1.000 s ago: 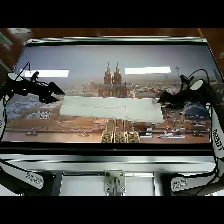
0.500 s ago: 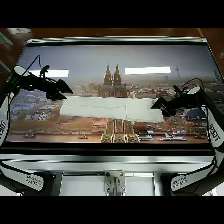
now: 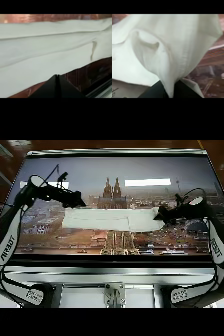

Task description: Fold the shirts.

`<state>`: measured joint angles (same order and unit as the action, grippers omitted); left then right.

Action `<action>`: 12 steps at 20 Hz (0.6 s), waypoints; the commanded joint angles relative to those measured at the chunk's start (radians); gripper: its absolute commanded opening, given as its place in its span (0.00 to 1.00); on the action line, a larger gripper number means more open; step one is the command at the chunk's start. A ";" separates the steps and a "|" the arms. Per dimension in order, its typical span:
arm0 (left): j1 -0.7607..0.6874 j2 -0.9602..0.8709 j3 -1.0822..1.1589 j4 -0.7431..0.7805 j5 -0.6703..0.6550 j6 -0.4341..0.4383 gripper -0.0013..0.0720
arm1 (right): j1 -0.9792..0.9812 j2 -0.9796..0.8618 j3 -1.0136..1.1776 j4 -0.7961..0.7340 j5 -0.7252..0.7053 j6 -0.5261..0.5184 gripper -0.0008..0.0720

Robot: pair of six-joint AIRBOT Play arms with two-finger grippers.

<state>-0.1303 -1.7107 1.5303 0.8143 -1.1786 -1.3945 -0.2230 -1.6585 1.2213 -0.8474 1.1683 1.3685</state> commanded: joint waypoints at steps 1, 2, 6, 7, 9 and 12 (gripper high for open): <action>-0.158 -0.055 0.000 -0.080 0.098 0.056 0.06 | -0.006 0.179 0.001 0.059 0.086 0.022 0.09; -0.205 -0.078 0.000 -0.115 0.122 0.056 0.06 | -0.006 0.236 0.001 0.053 0.127 0.045 0.09; -0.351 -0.133 0.000 -0.303 0.188 0.127 0.06 | -0.006 0.444 0.001 0.042 0.258 0.115 0.09; -0.383 -0.142 0.000 -0.306 0.212 0.127 0.06 | -0.006 0.489 0.001 0.027 0.261 0.139 0.09; -0.437 -0.166 0.000 -0.321 0.243 0.125 0.06 | -0.006 0.567 0.001 0.018 0.261 0.171 0.09; -0.505 -0.220 0.003 -0.440 0.307 0.100 0.06 | -0.006 0.641 0.001 0.011 0.264 0.214 0.09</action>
<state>-0.5648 -1.8874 1.5311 0.4862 -0.9409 -1.2888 -0.2291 -1.1042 1.2213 -0.8253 1.4136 1.5295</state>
